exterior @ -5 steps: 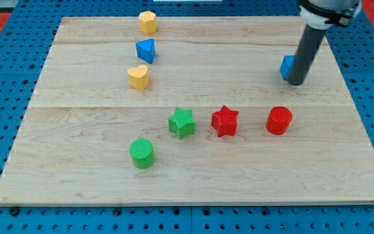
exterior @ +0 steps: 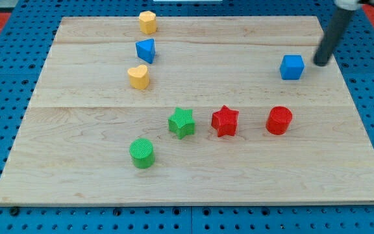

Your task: Push the blue triangle closer to the yellow heart

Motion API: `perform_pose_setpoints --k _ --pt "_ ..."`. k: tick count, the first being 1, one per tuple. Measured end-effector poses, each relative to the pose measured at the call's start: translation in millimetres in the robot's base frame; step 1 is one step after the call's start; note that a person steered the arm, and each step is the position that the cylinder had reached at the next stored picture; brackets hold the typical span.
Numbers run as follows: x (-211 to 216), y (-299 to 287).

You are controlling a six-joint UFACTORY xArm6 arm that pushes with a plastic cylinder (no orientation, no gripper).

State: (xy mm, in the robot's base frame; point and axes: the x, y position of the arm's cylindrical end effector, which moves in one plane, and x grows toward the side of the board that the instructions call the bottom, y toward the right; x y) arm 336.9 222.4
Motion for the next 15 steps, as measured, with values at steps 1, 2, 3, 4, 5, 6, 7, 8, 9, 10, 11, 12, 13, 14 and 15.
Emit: perform_pose_setpoints --k 1,2,3,4,5,6,7,8,9,10,11,12,13,14,15 --pt "0.2 -0.1" --pt "10.0 -10.3" --pt "32.4 -66.4" --pt "38.0 -109.2" --pt "37.9 -115.0" --pt "21.6 -102.1" --pt "9.6 -114.3" --pt "10.4 -156.7" --pt "10.9 -152.1" --pt "-15.2 -156.8" --pt "0.3 -203.7" --pt "35.9 -203.1" --pt "22.4 -213.5" --pt "-24.4 -198.3" --pt "-58.1 -248.7"
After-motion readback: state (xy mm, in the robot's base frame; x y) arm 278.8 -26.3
